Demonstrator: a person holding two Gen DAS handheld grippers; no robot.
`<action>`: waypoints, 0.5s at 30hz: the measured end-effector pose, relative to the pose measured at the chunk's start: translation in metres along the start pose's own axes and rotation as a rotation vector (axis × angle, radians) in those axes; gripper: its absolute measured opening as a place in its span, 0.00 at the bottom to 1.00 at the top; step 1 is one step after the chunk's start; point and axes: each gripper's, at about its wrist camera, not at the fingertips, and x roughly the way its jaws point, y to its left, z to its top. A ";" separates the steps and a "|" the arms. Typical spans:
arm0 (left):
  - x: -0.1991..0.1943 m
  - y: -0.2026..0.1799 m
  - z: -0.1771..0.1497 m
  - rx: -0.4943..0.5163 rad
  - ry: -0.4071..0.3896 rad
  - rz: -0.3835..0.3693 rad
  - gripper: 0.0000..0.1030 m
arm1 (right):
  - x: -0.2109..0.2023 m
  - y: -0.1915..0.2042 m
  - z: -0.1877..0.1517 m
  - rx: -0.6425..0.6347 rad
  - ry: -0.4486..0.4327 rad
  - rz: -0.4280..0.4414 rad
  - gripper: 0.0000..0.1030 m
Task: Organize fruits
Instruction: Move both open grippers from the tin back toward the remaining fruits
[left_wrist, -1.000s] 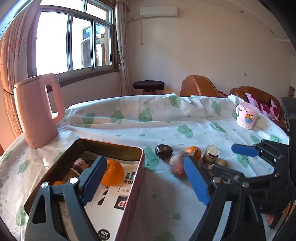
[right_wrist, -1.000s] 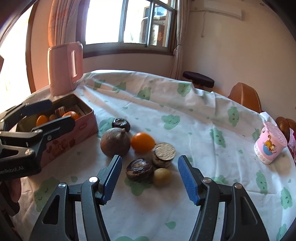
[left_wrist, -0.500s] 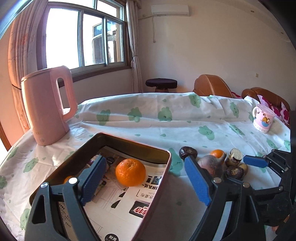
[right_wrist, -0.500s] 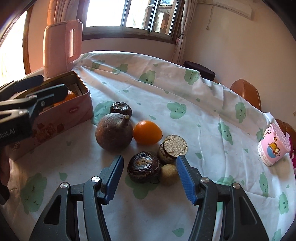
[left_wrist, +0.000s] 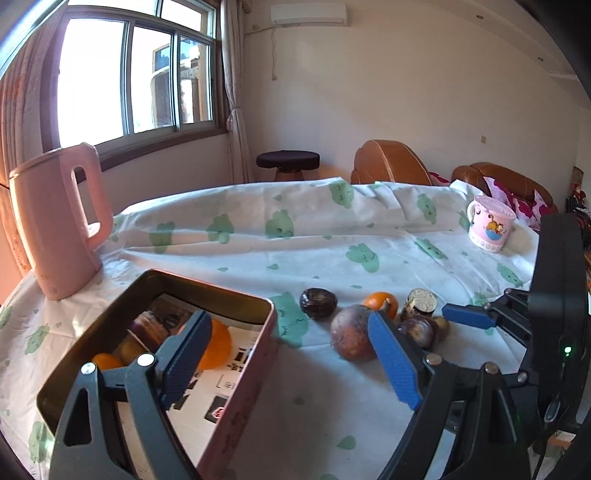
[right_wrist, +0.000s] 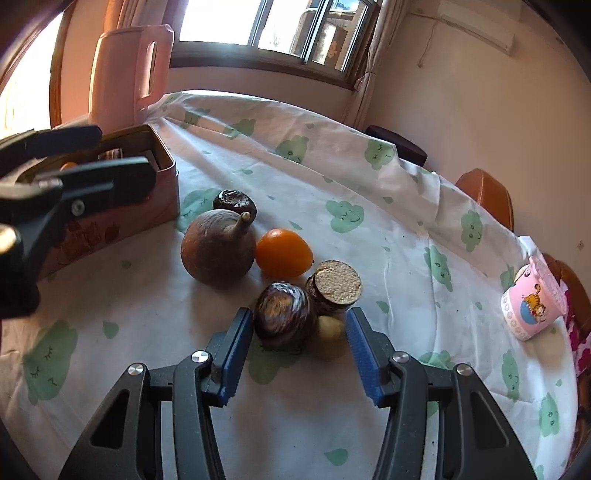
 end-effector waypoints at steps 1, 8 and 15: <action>0.002 -0.002 0.000 0.001 0.007 -0.006 0.86 | -0.001 0.002 -0.001 -0.006 0.000 -0.005 0.46; 0.013 -0.012 -0.004 0.025 0.049 -0.049 0.80 | -0.006 0.000 -0.003 0.006 -0.021 0.009 0.35; 0.017 -0.025 -0.004 0.066 0.073 -0.089 0.75 | -0.022 -0.025 -0.002 0.143 -0.071 0.090 0.36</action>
